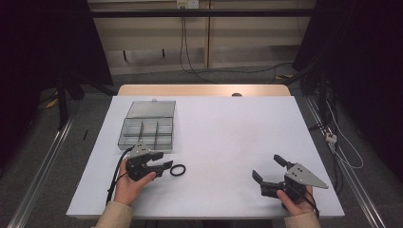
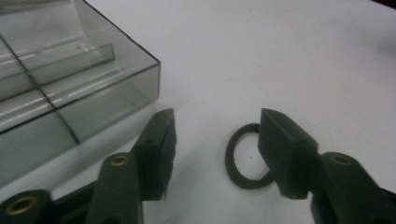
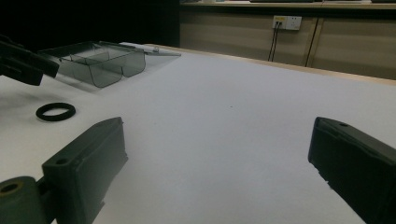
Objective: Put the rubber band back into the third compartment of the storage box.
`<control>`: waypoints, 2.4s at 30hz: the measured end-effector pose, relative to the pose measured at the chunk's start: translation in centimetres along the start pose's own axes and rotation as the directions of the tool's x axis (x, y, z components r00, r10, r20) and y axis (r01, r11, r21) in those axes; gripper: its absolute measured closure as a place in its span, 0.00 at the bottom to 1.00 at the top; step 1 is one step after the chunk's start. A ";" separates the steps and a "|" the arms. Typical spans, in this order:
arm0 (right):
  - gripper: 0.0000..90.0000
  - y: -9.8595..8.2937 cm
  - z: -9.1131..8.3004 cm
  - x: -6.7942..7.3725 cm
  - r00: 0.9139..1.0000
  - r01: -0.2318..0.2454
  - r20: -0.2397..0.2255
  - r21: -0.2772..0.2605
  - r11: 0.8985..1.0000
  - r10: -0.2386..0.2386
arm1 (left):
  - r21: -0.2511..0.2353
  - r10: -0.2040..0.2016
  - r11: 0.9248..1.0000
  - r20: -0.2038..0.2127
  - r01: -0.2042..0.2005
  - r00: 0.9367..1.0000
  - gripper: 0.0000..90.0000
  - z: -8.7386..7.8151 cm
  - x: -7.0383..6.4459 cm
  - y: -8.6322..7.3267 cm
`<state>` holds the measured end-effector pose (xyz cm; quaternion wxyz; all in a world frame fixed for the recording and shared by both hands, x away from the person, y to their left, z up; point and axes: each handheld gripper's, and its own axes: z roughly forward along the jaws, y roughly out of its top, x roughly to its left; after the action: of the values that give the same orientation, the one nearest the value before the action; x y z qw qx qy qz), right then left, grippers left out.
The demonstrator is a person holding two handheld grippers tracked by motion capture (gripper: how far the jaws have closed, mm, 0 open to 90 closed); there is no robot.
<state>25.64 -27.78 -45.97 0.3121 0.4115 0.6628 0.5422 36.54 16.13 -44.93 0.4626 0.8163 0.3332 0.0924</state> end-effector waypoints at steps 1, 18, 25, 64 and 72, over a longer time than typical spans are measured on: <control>0.04 0.0 0.0 0.0 1.000 0.001 0.001 0.000 1.000 -0.001 | 0.011 0.001 1.000 0.005 -0.001 1.000 0.59 0.2 0.0 0.0; 0.04 0.0 0.0 0.0 1.000 -0.003 -0.005 -0.001 1.000 0.003 | 0.153 0.025 0.988 0.027 -0.029 0.999 0.97 2.6 -0.8 0.1; 0.04 0.1 -0.1 0.0 1.000 -0.002 -0.009 -0.005 1.000 0.002 | 0.126 -0.002 0.992 0.021 0.000 1.000 0.98 1.7 -0.5 0.9; 0.04 0.0 0.1 0.0 0.999 -0.003 -0.038 -0.002 1.000 0.003 | 0.145 -0.044 0.989 0.037 0.038 0.998 0.98 0.3 1.4 4.7; 0.04 -0.1 0.1 0.0 0.999 -0.005 -0.042 -0.001 1.000 0.005 | 0.146 -0.042 0.989 0.032 0.037 0.999 0.98 0.1 1.7 5.4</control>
<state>25.75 -27.73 -46.05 0.2968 0.4016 0.6678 0.5519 40.35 15.27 -40.79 0.4096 0.8425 0.3471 0.0444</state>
